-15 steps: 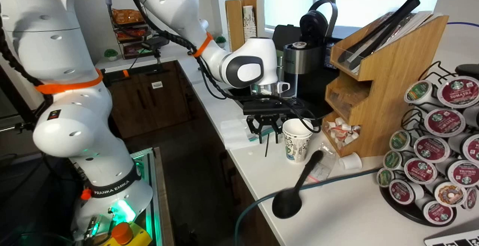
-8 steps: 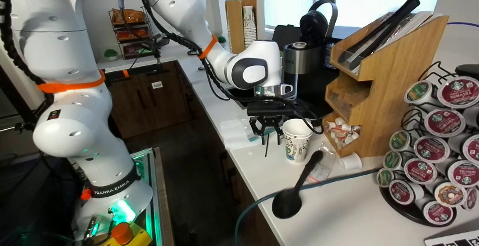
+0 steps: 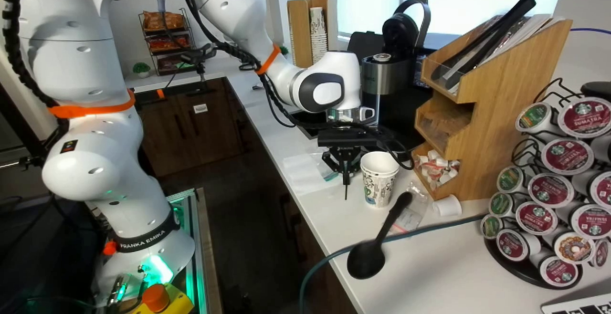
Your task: Put the straw inside the coffee cup.
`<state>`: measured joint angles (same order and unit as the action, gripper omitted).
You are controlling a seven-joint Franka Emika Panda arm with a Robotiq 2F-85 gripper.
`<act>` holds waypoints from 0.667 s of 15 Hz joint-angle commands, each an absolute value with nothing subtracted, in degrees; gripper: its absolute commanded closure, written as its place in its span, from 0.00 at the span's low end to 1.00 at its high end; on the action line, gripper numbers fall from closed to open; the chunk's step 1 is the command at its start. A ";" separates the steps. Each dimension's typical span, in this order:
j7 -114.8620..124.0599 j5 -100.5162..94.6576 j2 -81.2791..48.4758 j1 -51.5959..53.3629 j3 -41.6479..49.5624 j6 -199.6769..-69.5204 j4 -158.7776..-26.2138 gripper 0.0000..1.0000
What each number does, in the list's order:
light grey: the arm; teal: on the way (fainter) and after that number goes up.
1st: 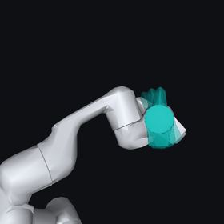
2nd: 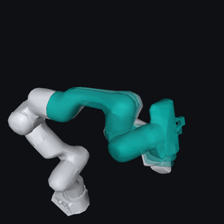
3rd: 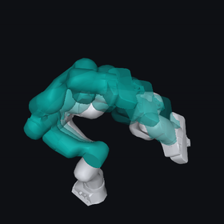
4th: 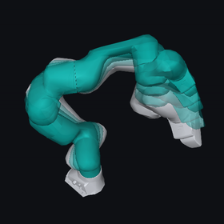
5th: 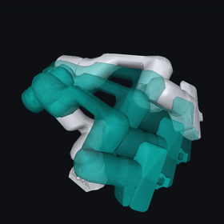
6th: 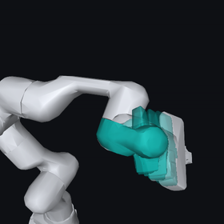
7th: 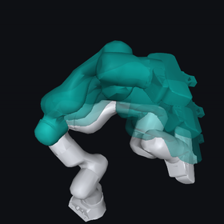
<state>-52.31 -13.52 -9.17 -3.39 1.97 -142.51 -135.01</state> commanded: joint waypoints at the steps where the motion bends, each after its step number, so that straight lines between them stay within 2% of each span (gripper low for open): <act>1: -52.58 -13.23 -9.80 -3.69 1.44 -140.27 -134.02 1.00; 7: -44.07 -17.40 -1.78 -1.86 1.50 -139.24 -139.59 0.99; 10: -35.62 -21.49 2.01 -0.92 1.22 -128.01 -139.67 0.99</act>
